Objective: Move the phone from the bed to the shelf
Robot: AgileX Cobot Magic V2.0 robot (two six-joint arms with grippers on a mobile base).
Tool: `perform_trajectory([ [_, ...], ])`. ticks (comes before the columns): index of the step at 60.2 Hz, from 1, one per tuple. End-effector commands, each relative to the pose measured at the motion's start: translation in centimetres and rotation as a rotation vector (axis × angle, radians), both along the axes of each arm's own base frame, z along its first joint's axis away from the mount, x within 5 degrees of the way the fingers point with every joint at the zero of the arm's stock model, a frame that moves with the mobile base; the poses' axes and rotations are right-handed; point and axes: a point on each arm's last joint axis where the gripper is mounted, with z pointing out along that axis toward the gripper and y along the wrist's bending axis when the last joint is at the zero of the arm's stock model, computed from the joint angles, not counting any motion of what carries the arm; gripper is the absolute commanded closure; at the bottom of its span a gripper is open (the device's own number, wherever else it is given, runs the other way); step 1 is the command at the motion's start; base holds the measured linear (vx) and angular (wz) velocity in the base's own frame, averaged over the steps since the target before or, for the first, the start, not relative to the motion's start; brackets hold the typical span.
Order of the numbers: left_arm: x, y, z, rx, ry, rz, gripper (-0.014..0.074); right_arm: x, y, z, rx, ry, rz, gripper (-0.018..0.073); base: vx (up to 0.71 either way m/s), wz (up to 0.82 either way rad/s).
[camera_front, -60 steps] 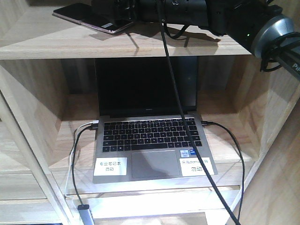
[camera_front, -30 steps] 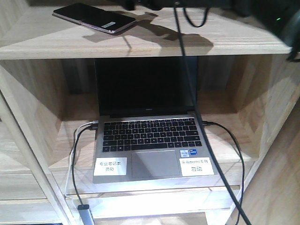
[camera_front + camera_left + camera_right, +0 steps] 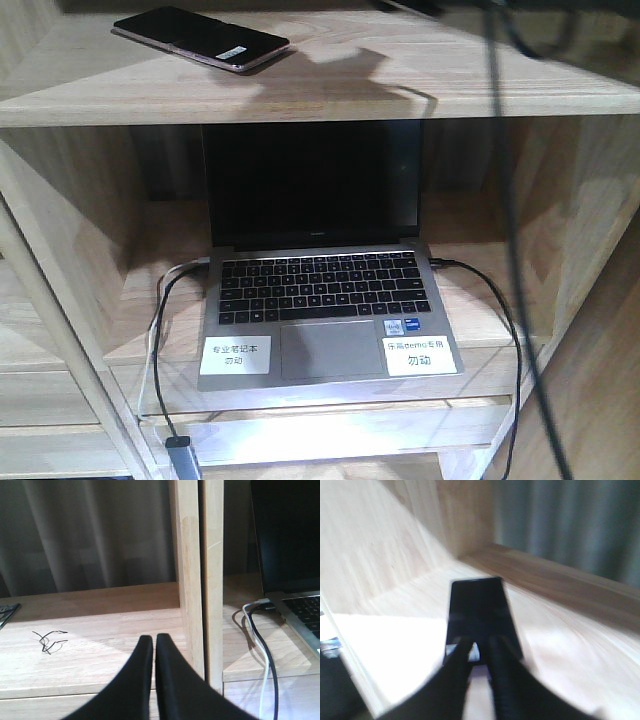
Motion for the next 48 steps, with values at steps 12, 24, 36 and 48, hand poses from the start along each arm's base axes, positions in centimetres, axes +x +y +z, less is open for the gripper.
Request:
perform_trajectory([
  [12,-0.1,0.0,1.5,-0.007,-0.105,0.003,0.0595,-7.3,-4.6,0.4,0.104,-0.129,-0.202,0.0571,0.0,0.0],
  [24,-0.1,0.0,1.5,-0.007,-0.105,0.003,0.0595,-12.7,-6.8,-2.6,0.104,-0.122,-0.232,0.0569,0.0,0.0],
  [36,-0.1,0.0,1.5,-0.007,-0.105,0.003,0.0595,-17.7,-8.9,-6.4,0.118,-0.14,-0.27,0.0568,0.0,0.0],
  [48,-0.1,0.0,1.5,-0.007,-0.105,0.003,0.0595,-21.5,-10.3,-9.5,0.147,-0.157,-0.271,0.0566,0.0,0.0],
])
